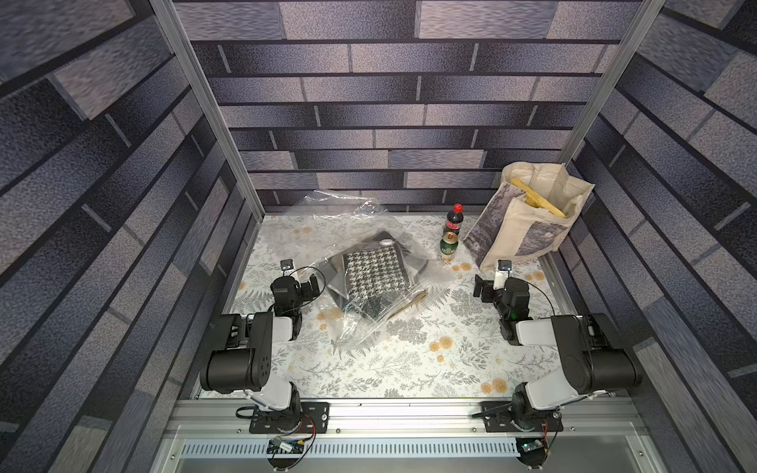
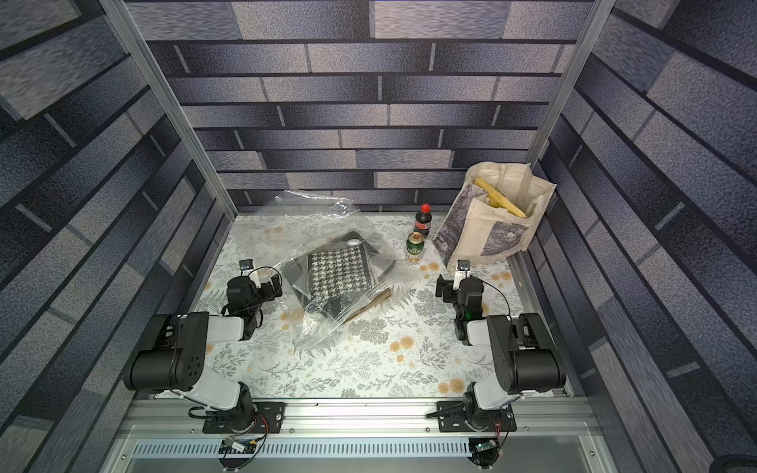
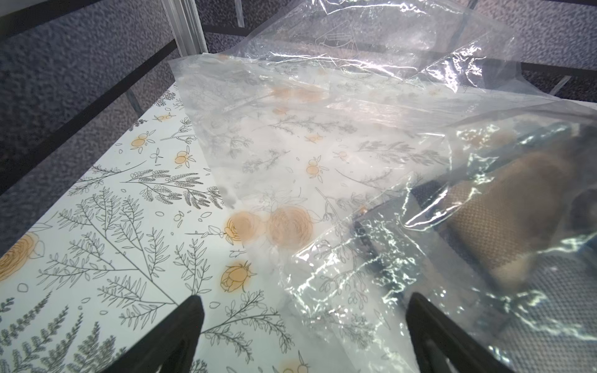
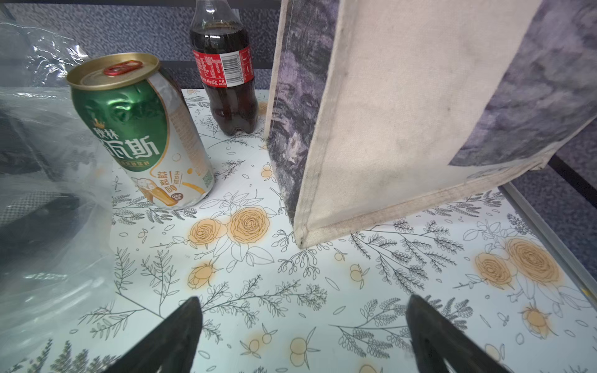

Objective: Take the scarf out of the vacuum bag
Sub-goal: Open the vacuum bag at the center of the board.

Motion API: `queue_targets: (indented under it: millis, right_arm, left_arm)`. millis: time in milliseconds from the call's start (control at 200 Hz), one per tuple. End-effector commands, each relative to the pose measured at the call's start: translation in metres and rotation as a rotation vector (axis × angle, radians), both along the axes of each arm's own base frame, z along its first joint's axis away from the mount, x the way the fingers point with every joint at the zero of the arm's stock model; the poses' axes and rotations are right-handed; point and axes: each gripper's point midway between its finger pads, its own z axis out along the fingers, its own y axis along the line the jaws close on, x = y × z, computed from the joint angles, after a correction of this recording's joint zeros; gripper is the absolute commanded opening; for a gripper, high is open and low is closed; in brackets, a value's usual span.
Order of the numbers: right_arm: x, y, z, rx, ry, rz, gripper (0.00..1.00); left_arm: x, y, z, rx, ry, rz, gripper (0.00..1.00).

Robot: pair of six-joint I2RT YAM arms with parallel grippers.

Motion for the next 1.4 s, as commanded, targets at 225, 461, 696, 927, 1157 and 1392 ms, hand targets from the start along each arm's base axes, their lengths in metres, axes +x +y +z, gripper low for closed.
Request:
queue_targets:
  millis: [225,461,696,927,1157,1392]
  right_arm:
    - [0.003,-0.002,0.007,-0.005,-0.017,-0.001,1.00]
    - [0.003,-0.001,0.007,-0.004,-0.017,0.001,1.00]
    - [0.004,-0.005,0.007,-0.001,-0.014,-0.017,1.00]
    - [0.004,-0.007,0.007,0.012,-0.010,-0.015,1.00]
    - [0.006,-0.004,0.012,0.012,-0.001,-0.003,1.00]
    - [0.004,-0.006,0.041,-0.020,0.042,-0.040,1.00]
  left_arm:
    - [0.007,-0.001,0.010,-0.004,-0.022,-0.012,1.00]
    - [0.007,-0.002,0.009,-0.007,-0.020,-0.013,1.00]
    - [0.007,-0.001,0.009,-0.007,-0.018,-0.010,1.00]
    - [0.007,-0.001,0.009,-0.006,-0.017,-0.010,1.00]
    - [0.006,0.008,0.014,0.002,-0.017,0.055,1.00]
    - [-0.007,0.017,0.044,0.054,0.067,0.130,1.00]
